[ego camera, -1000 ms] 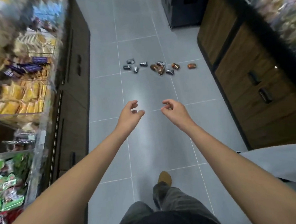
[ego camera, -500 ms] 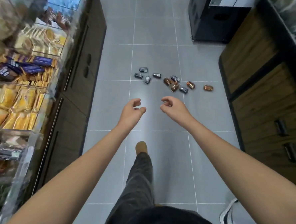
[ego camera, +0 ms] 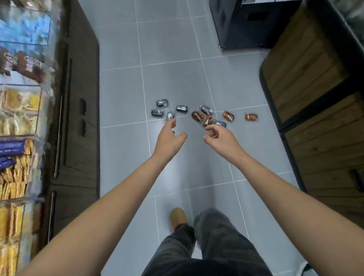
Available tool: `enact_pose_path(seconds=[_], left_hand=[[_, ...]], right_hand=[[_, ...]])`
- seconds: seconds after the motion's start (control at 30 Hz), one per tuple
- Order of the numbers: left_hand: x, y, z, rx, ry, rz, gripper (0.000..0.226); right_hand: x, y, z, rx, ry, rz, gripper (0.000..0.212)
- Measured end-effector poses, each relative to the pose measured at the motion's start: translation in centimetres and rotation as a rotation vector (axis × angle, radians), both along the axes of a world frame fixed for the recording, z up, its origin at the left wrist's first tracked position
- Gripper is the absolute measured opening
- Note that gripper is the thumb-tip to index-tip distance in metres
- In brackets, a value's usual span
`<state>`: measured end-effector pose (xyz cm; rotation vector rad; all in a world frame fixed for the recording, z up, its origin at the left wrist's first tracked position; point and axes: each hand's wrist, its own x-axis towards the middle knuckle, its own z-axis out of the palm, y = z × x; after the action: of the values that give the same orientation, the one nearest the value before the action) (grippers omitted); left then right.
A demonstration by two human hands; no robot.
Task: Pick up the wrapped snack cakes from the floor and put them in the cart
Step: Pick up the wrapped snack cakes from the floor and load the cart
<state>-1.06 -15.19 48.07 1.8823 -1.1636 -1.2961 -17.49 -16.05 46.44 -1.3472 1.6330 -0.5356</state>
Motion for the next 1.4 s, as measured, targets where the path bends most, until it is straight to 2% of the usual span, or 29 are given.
enact_pose_path(seconds=[0.37,0.53,0.77,1.0,1.1,1.3,1.4], left_hand=[[-0.1,-18.3,-4.7,0.13,-0.066,-0.04,0.058],[0.7,-26.0,-7.2,0.209,-0.106,-0.002,0.068],[3.6,-34.4,-13.8,0.256,-0.162,0.011,0.078],[6.1,-42.0,-27.1,0.412,-0.165,-0.013,0.089],[6.8,-44.8,-34.3,0.452,-0.159,-0.054,0.086],[7.3,-48.3,-51.0,0.508,-0.238,-0.021,0.078],[6.6,-49.0,-59.5,0.54,-0.238,0.035,0.081]], right_hand=[[-0.8,-19.2,-4.1,0.074,-0.004,-0.02,0.033],[0.1,-28.0,-6.4,0.119,-0.003,0.019,0.033],[3.0,-37.8,-12.0,0.178,0.036,0.164,0.055],[5.6,-45.8,-24.3,0.258,0.179,0.234,0.07],[7.0,-48.4,-31.3,0.272,0.205,0.251,0.073],[9.5,-53.1,-47.3,0.288,0.227,0.202,0.065],[9.4,-53.8,-55.8,0.276,0.284,0.289,0.064]])
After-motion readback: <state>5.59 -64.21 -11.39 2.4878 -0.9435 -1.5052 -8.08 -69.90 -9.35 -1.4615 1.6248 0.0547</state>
